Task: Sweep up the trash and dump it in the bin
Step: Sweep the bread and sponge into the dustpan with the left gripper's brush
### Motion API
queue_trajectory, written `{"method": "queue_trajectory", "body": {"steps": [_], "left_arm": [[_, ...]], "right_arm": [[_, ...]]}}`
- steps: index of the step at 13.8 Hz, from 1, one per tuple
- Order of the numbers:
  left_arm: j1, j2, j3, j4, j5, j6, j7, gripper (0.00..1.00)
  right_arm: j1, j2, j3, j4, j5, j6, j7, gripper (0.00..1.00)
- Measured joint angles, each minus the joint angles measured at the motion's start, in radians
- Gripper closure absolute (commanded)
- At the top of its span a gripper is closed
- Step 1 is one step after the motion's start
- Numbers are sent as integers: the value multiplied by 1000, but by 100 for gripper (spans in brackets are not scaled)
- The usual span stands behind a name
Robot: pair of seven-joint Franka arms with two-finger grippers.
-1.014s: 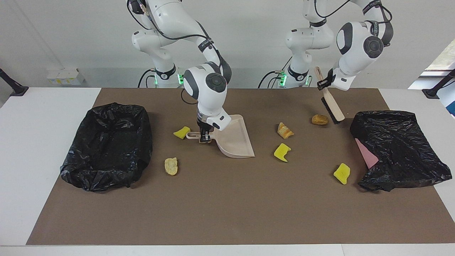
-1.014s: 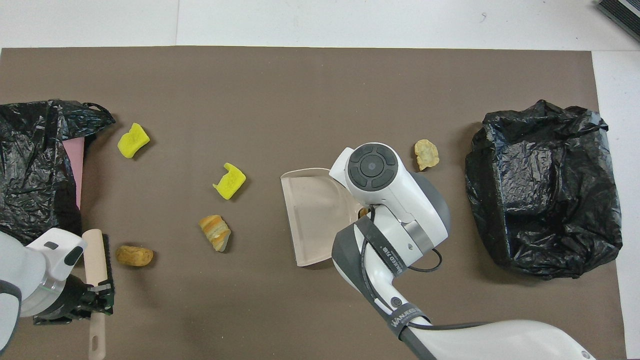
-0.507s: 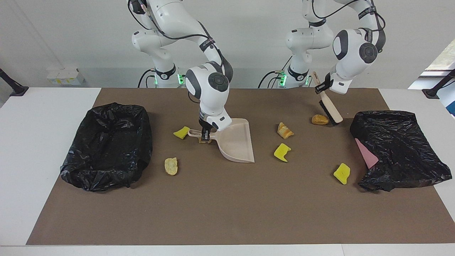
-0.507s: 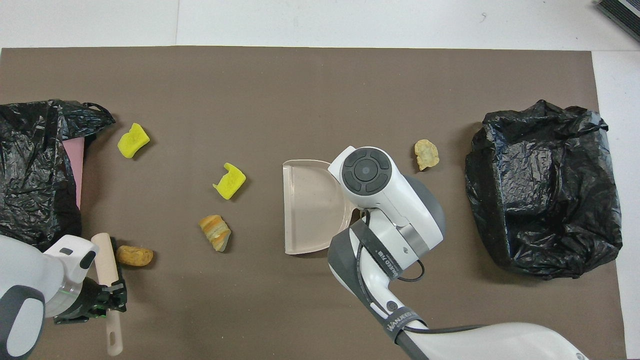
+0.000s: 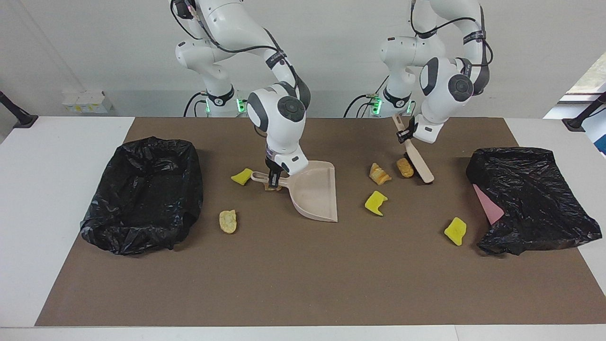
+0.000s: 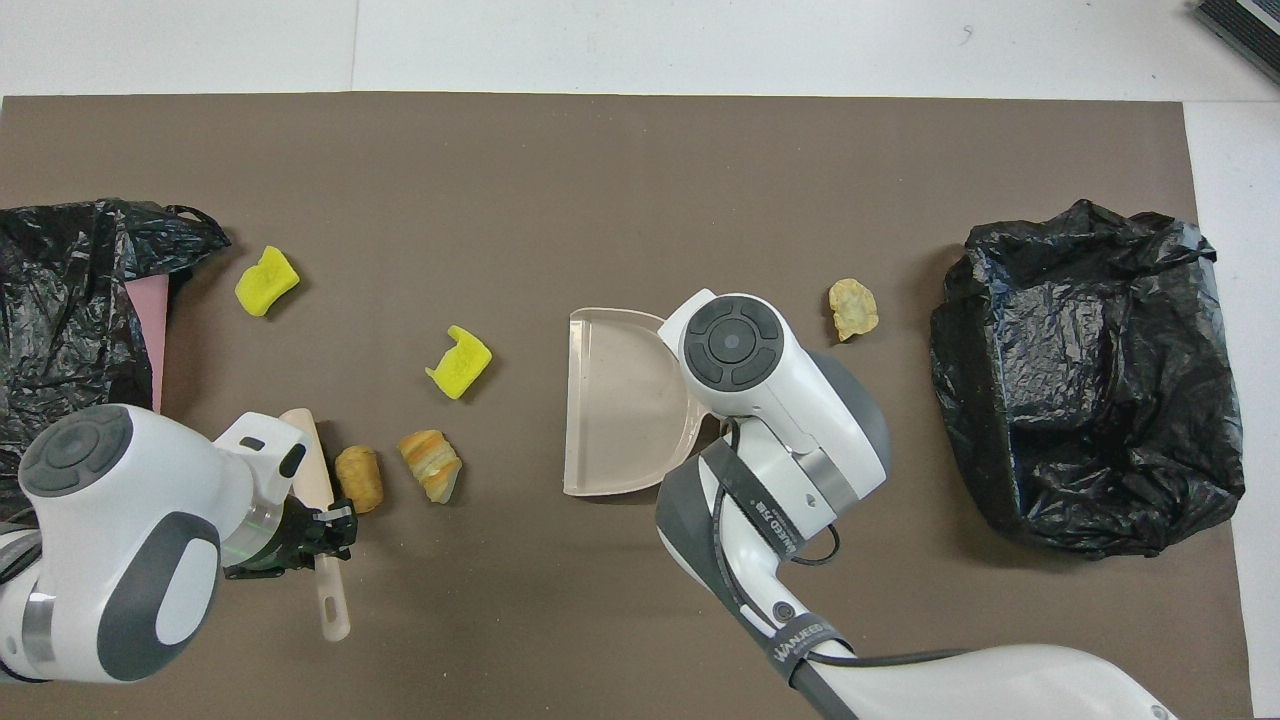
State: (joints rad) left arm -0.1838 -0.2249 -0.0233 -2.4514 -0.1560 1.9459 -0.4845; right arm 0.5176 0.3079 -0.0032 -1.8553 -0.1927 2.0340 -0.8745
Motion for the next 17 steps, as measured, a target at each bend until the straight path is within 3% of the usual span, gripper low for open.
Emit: {"method": "queue_trajectory", "body": {"steps": [9, 13, 17], "left_arm": [[-131, 197, -7, 190, -40, 133, 32, 100], [-217, 215, -14, 214, -75, 154, 201, 100], [-256, 215, -17, 214, -249, 196, 332, 100]], "right_arm": [[-1, 2, -3, -3, 0, 34, -44, 100], [-1, 3, -3, -3, -1, 37, -60, 100], [-1, 3, -3, -3, -1, 37, -60, 100]]}}
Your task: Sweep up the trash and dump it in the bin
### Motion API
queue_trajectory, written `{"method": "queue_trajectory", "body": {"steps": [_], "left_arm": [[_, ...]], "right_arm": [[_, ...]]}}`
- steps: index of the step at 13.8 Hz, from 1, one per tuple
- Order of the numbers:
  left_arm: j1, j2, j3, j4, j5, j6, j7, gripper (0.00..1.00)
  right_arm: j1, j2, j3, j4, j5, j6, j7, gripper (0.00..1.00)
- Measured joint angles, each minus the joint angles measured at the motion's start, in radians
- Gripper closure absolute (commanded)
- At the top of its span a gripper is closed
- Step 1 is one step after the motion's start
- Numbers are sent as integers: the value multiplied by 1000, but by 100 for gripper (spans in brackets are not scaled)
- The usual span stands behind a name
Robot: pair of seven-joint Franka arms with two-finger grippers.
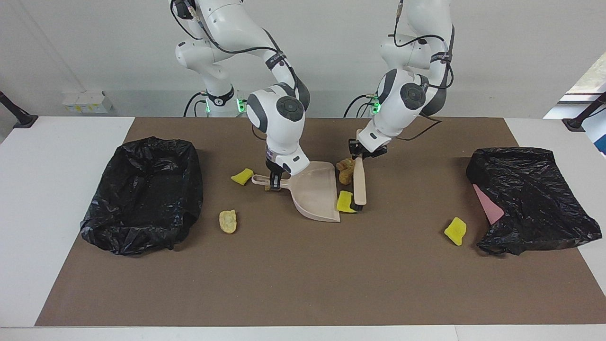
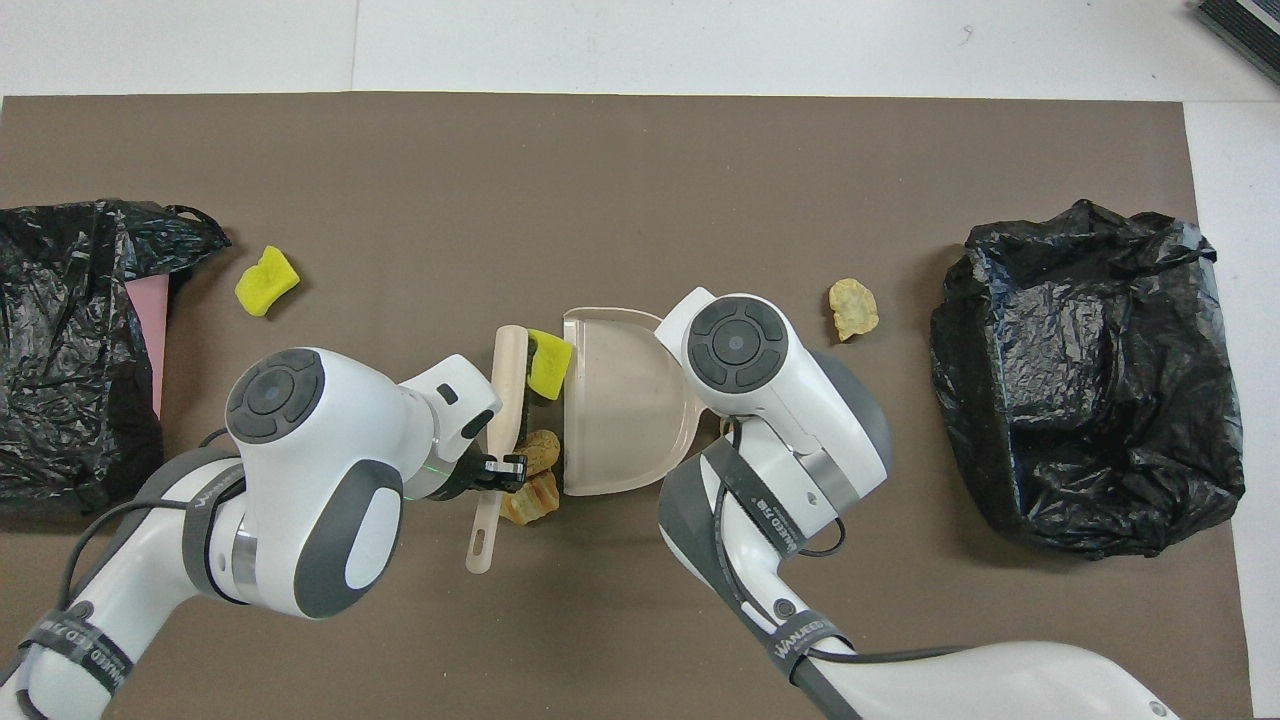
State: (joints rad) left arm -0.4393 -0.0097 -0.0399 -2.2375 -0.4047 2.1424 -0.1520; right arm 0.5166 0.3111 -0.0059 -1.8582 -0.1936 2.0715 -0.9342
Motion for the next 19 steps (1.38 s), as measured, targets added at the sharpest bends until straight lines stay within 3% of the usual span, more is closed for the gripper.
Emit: {"method": "queue_trajectory", "body": {"steps": [3, 6, 10, 15, 17, 19], "left_arm": [[1, 0, 5, 2, -172, 13, 63, 100], [32, -14, 19, 38, -186, -7, 69, 100], [177, -36, 33, 147, 56, -220, 70, 100], [340, -18, 39, 165, 349, -259, 87, 100], [401, 28, 39, 183, 406, -244, 144, 100], [475, 125, 40, 256, 456, -209, 251, 100]], "right_arm": [[0, 0, 0, 0, 0, 0, 0, 100], [0, 0, 0, 0, 0, 1, 0, 100], [-1, 1, 0, -1, -1, 5, -10, 100], [-1, 1, -1, -20, -3, 50, -110, 100], [-1, -4, -2, -30, -4, 66, -126, 100], [-1, -4, -2, -33, -4, 69, -129, 100]]}}
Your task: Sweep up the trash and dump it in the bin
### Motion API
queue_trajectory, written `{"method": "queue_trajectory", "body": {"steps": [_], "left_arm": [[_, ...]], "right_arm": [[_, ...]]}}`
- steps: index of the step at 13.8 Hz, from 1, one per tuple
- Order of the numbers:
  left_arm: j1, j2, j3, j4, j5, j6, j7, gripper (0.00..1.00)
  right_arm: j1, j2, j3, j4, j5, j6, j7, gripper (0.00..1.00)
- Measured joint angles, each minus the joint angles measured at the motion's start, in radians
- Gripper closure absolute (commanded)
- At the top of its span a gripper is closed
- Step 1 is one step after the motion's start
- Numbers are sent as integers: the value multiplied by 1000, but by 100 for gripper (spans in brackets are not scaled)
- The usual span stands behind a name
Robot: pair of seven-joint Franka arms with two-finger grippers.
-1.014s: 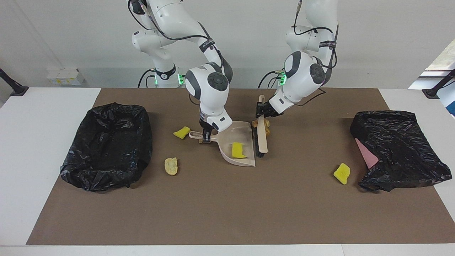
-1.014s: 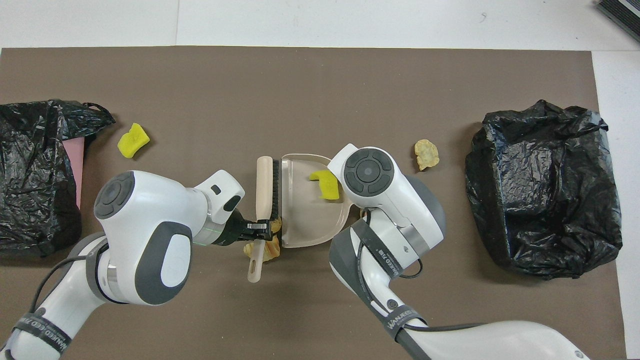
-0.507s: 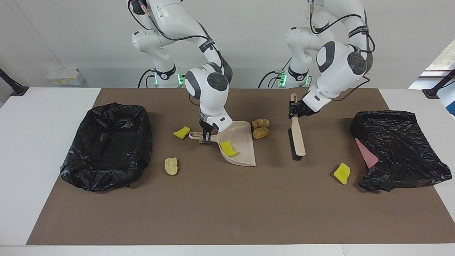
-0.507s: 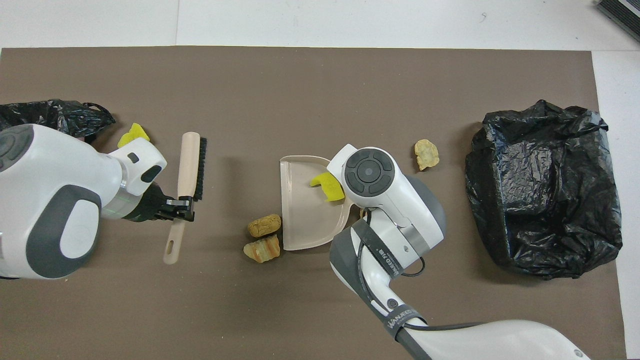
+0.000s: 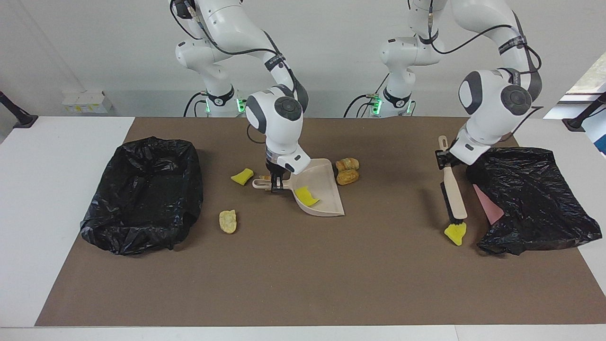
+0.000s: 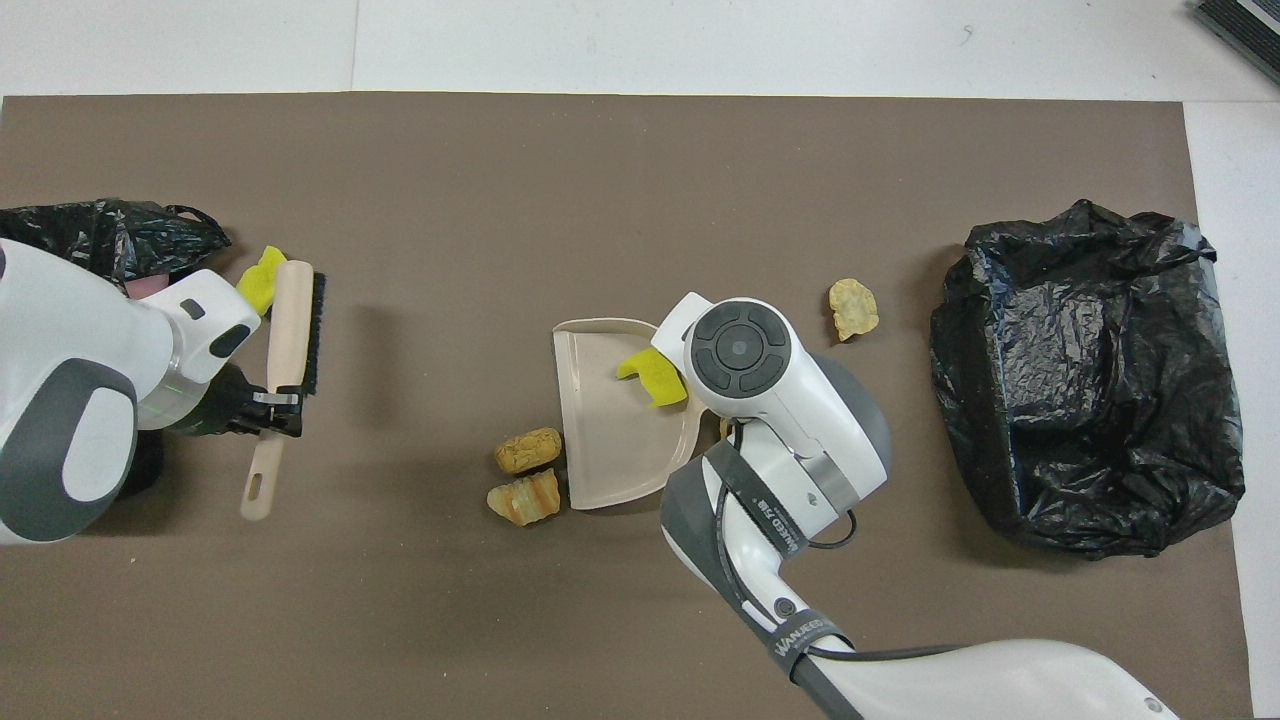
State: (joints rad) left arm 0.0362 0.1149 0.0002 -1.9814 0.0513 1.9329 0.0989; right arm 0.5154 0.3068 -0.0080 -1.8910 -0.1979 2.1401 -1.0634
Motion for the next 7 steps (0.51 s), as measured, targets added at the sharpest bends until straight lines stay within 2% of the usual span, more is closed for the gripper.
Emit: {"method": "queue_trajectory", "body": {"steps": [2, 4, 7], "left_arm": [[47, 97, 1, 79, 48, 33, 77, 100], [53, 159, -3, 142, 89, 51, 105, 100], [43, 177, -25, 158, 96, 50, 107, 100]], "right_arm": [[0, 0, 0, -1, 0, 0, 0, 100], [0, 0, 0, -1, 0, 0, 0, 100], [0, 0, 0, -1, 0, 1, 0, 100]]}}
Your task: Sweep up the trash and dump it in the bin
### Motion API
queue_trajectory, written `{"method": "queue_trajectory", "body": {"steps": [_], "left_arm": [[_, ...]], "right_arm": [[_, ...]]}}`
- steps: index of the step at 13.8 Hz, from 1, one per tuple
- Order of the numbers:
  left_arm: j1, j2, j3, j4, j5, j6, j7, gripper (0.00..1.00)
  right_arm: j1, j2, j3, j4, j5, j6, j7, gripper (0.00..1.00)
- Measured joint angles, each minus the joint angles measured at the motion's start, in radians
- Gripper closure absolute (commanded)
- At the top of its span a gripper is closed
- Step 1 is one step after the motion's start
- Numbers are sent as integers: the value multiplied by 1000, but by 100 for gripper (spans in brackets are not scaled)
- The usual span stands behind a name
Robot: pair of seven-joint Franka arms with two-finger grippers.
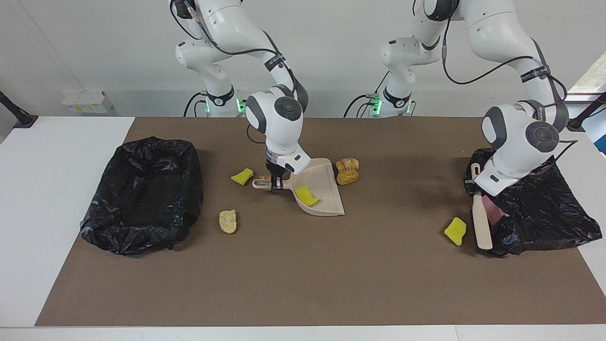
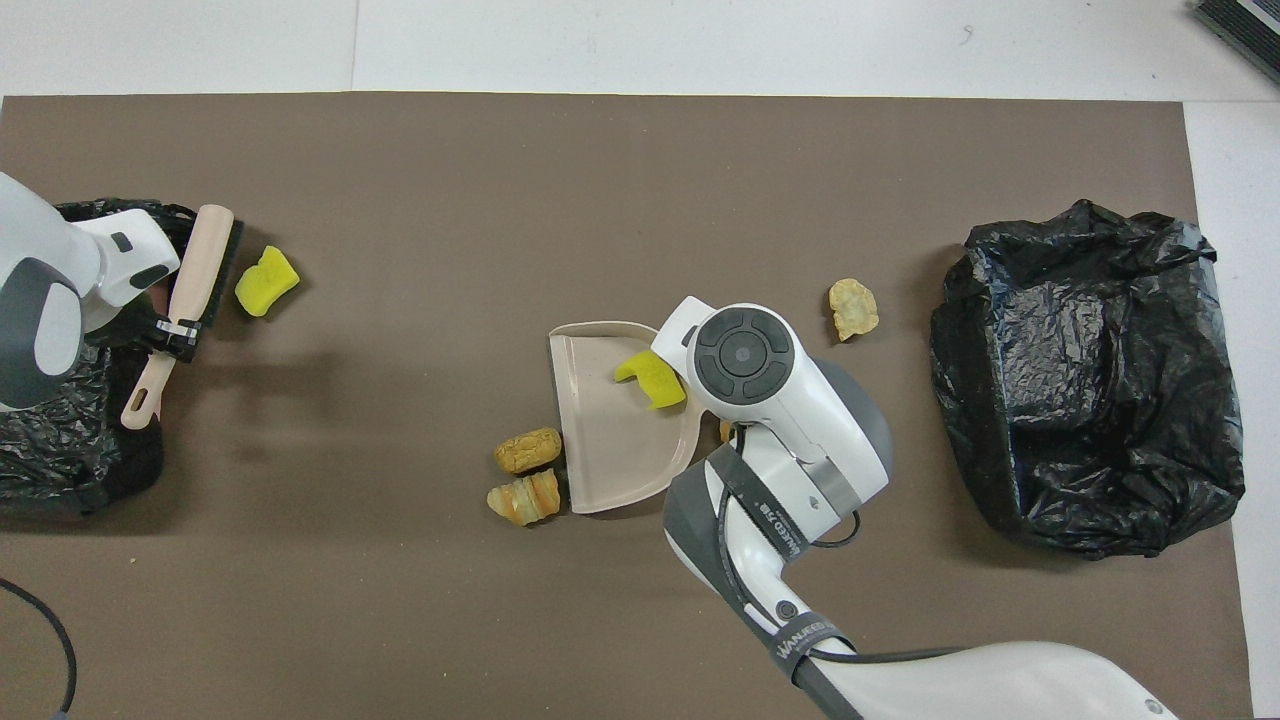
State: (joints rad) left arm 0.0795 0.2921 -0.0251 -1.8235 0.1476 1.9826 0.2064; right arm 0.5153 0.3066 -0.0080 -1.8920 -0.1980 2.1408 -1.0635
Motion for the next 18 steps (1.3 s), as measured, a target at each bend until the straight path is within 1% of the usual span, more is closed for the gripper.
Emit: {"method": "queue_trajectory", "body": {"steps": [3, 6, 10, 14, 16, 18], "left_arm": [[-19, -10, -12, -48, -26, 0, 0, 100], [-57, -43, -14, -105, -81, 1, 10, 100], [-99, -95, -14, -186, -236, -1, 69, 100], [-170, -154, -15, -283, -335, -1, 72, 100], [-211, -194, -15, -334, -380, -1, 41, 100], [-255, -249, -15, -369, -389, -32, -55, 100]], "right_arm": [[-1, 0, 0, -1, 0, 1, 0, 100], [-2, 0, 0, -4, 0, 2, 0, 100], [-4, 0, 0, -9, 0, 2, 0, 100], [-5, -1, 0, -14, 0, 2, 0, 100], [-3, -3, 1, -17, -15, 2, 0, 100], [3, -8, 2, -21, -50, -5, 23, 100]]}}
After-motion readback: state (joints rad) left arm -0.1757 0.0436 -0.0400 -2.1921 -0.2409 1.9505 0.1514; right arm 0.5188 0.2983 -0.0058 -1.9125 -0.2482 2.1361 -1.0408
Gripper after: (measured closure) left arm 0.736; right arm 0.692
